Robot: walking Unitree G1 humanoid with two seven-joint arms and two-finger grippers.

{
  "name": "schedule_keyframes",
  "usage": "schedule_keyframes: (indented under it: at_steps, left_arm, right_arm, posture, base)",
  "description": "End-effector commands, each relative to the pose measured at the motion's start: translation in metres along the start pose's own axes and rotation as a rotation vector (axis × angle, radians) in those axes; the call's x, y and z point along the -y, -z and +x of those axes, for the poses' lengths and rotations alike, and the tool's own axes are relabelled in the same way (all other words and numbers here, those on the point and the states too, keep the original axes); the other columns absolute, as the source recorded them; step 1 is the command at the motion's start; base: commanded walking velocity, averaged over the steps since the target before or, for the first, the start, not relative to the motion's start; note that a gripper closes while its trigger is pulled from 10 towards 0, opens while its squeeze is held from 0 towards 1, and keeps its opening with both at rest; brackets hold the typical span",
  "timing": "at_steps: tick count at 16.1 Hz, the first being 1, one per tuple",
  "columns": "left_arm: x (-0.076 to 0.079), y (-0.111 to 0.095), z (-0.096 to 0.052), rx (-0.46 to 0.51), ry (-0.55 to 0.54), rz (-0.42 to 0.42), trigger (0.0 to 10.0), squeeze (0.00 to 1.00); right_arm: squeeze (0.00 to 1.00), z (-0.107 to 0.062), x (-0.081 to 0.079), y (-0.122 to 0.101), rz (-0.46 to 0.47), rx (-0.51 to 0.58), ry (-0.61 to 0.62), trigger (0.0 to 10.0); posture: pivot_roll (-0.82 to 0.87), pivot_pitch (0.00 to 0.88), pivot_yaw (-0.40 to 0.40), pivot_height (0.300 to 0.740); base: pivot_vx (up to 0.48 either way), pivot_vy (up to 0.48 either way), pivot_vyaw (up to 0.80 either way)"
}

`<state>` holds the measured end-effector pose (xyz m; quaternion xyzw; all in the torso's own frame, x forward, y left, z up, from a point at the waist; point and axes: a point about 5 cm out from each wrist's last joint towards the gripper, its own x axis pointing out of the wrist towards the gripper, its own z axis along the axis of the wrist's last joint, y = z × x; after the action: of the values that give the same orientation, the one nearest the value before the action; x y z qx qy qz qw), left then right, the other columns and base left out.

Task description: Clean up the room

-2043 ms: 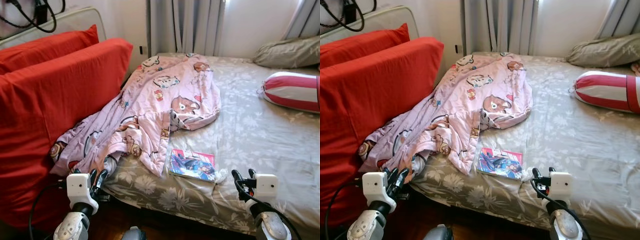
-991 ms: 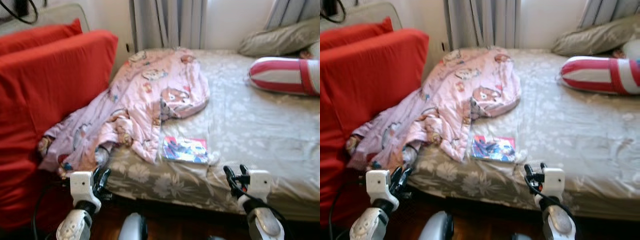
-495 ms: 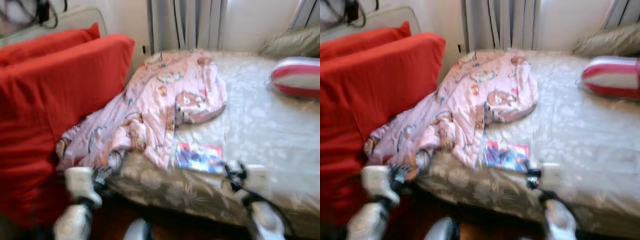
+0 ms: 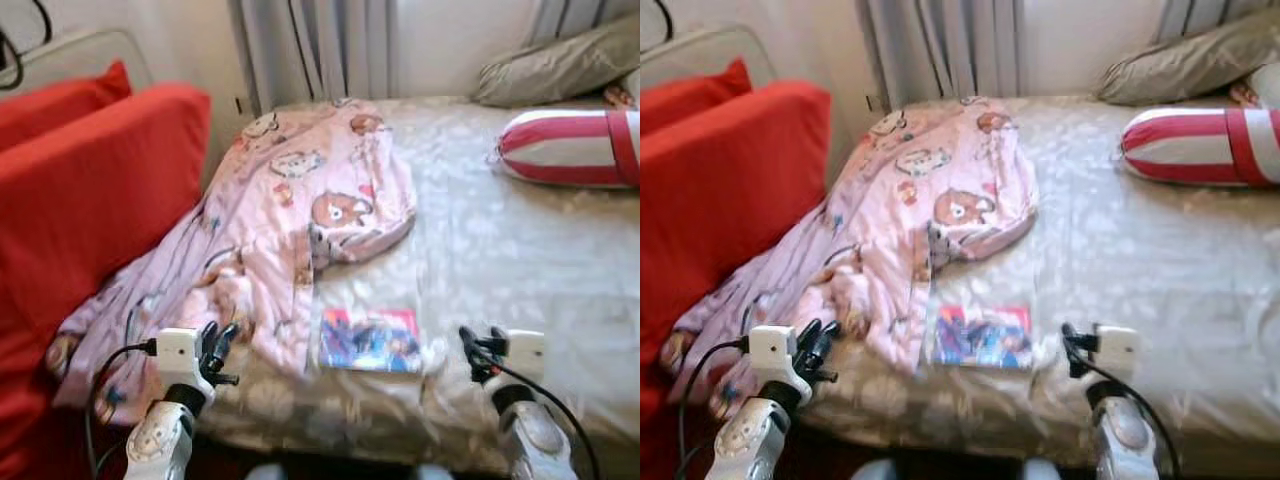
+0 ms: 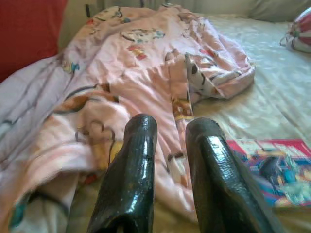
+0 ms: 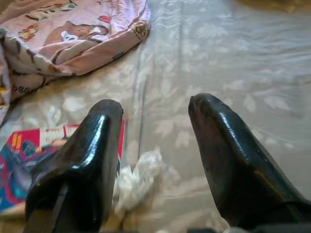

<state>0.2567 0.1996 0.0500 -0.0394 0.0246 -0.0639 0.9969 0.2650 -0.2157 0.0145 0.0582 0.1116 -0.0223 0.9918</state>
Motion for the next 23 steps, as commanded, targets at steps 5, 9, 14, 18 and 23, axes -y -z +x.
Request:
schedule_keyframes:
  at_steps: [5,9,14,18,23]
  left_arm:
    - [-0.018,-0.010,-0.003,0.011,-0.024,0.039,10.0,0.00]
    - [-0.019,-0.014,0.001,0.026,-0.054,0.030,10.0,0.00]
    - [-0.027,-0.040,0.018,0.116,-0.119,0.047,10.0,0.00]
    - [-0.029,-0.054,0.017,0.141,-0.140,0.057,10.0,0.00]
    - [-0.007,-0.040,0.014,0.095,-0.102,0.025,10.0,0.00]
  right_arm:
    - [0.00,0.017,-0.026,0.000,0.012,-0.044,-0.073,10.0]
    - [0.00,0.031,-0.031,-0.007,-0.052,-0.097,-0.120,10.0]
    - [0.00,0.047,-0.037,-0.020,-0.088,-0.162,-0.168,10.0]
    - [1.00,0.049,-0.045,-0.011,-0.014,-0.237,-0.088,10.0]
    - [1.00,0.047,-0.053,-0.004,0.012,-0.261,-0.066,10.0]
  posture:
    - [0.02,0.000,0.083,0.622]
    - [0.01,0.000,0.059,0.622]
    - [0.07,0.000,-0.051,0.622]
    - [0.11,0.086,-0.026,0.622]
    - [0.12,0.152,-0.012,0.622]
  base:
    - [0.000,0.000,0.00]
    - [0.000,0.000,0.00]
    - [0.000,0.000,0.00]
    - [0.000,0.000,0.00]
    - [0.000,0.000,0.00]
